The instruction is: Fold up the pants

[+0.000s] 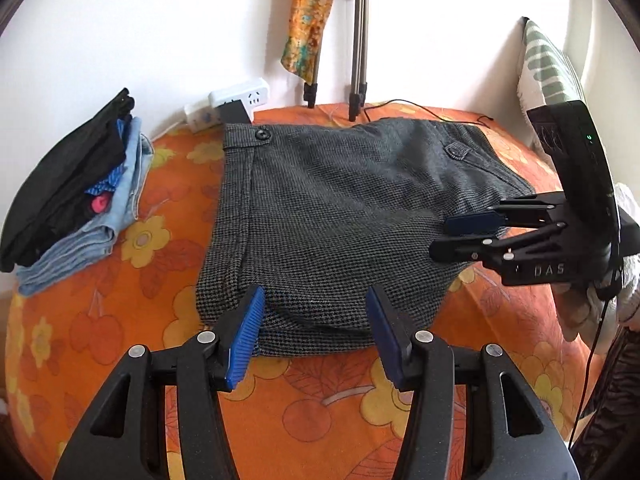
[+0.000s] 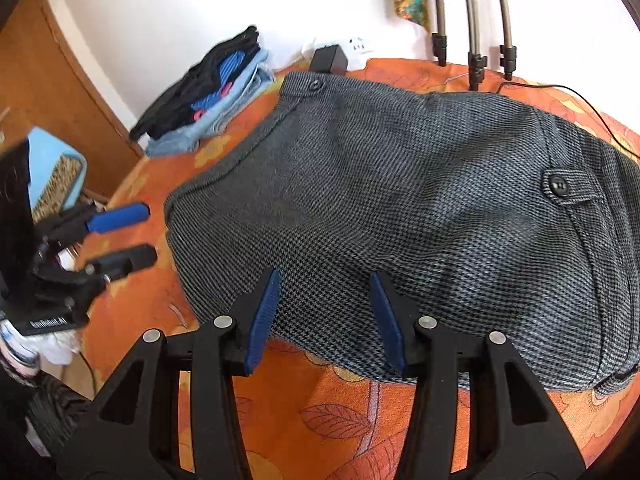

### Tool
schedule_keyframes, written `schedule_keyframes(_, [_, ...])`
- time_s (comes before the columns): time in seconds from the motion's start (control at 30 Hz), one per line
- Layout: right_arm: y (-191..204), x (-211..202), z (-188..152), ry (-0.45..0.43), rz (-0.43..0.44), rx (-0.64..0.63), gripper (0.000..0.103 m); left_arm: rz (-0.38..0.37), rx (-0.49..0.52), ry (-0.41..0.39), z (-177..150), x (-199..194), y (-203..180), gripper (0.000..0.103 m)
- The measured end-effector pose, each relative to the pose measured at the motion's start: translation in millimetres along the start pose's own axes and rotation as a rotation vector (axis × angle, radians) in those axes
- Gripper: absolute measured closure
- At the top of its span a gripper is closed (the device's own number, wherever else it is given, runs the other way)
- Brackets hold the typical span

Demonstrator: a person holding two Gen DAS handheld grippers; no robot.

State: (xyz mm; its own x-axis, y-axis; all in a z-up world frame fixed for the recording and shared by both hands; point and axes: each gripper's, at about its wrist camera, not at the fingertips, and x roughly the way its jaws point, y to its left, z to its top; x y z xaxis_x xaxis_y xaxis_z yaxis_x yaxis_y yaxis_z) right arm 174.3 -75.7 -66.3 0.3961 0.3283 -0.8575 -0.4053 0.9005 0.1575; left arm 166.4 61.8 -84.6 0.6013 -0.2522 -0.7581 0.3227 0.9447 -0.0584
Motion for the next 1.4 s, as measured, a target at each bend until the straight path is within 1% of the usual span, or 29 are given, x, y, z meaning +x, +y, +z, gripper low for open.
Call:
schedule_keyframes(0.03, [1,4,-1,0.011,-0.012,-0.004,0.053,0.030,0.002,0.021,-1,5,2,0.051])
schedule_keyframes(0.07, [1,7,-2,0.015,-0.022,-0.006,0.053,0.038,-0.006,0.040,-3,9,5,0.051])
schedule_keyframes(0.13, [0,9,-5,0.023,-0.040,-0.021,0.053,0.028,-0.044,0.081,-7,16,14,0.051])
schedule_keyframes(0.17, [-2,10,-7,0.023,-0.046,-0.026,0.056,0.030,-0.056,0.097,-10,17,19,0.051])
schedule_keyframes(0.2, [-3,10,-8,0.021,-0.047,-0.031,0.056,0.033,-0.062,0.114,-13,19,22,0.051])
schedule_keyframes(0.3, [2,10,-10,0.021,-0.071,-0.064,0.056,0.047,-0.074,0.136,-21,20,29,0.051])
schedule_keyframes(0.37, [6,8,-11,0.017,-0.071,-0.067,0.056,0.050,-0.089,0.116,-20,12,33,0.051])
schedule_keyframes(0.43, [10,3,-11,0.000,-0.036,-0.062,0.056,0.054,-0.120,0.077,-18,0,42,0.051])
schedule_keyframes(0.5, [22,-3,-11,-0.030,-0.025,-0.102,0.056,0.055,-0.168,0.046,-14,-10,53,0.051])
schedule_keyframes(0.53, [30,-6,-13,-0.049,-0.012,-0.131,0.056,0.044,-0.200,0.032,-13,-14,60,0.051])
schedule_keyframes(0.6, [46,-10,-15,-0.064,0.005,-0.183,0.054,-0.002,-0.266,0.024,-13,-16,71,0.051])
schedule_keyframes(0.63, [54,-10,-17,-0.063,0.003,-0.205,0.052,0.001,-0.287,0.022,-13,-17,74,0.051])
schedule_keyframes(0.7, [64,-12,-17,-0.068,-0.008,-0.211,0.052,0.017,-0.281,0.026,-12,-16,71,0.051])
schedule_keyframes(0.77, [61,-20,-18,-0.073,-0.004,-0.165,0.052,0.044,-0.240,0.022,-9,-16,63,0.051])
schedule_keyframes(0.8, [55,-25,-19,-0.078,-0.016,-0.131,0.051,0.056,-0.215,0.020,-7,-16,58,0.051])
schedule_keyframes(0.87, [39,-38,-22,-0.099,-0.061,-0.050,0.042,0.073,-0.157,0.008,-4,-17,47,0.051])
schedule_keyframes(0.93, [14,-53,-29,-0.117,-0.106,0.045,0.040,0.085,-0.106,-0.005,0,-17,35,0.051])
schedule_keyframes(1.03, [-31,-75,-43,-0.144,-0.173,0.203,0.040,0.088,-0.050,-0.024,8,-16,18,0.051])
schedule_keyframes(1.2, [-99,-101,-70,-0.163,-0.259,0.431,0.039,0.065,0.020,-0.044,26,-8,-15,0.051])
schedule_keyframes(1.27, [-122,-107,-82,-0.162,-0.263,0.514,0.039,0.056,0.049,-0.049,32,-4,-31,0.051])
schedule_keyframes(1.4, [-161,-113,-102,-0.160,-0.221,0.657,0.039,0.042,0.103,-0.050,46,8,-64,0.051])
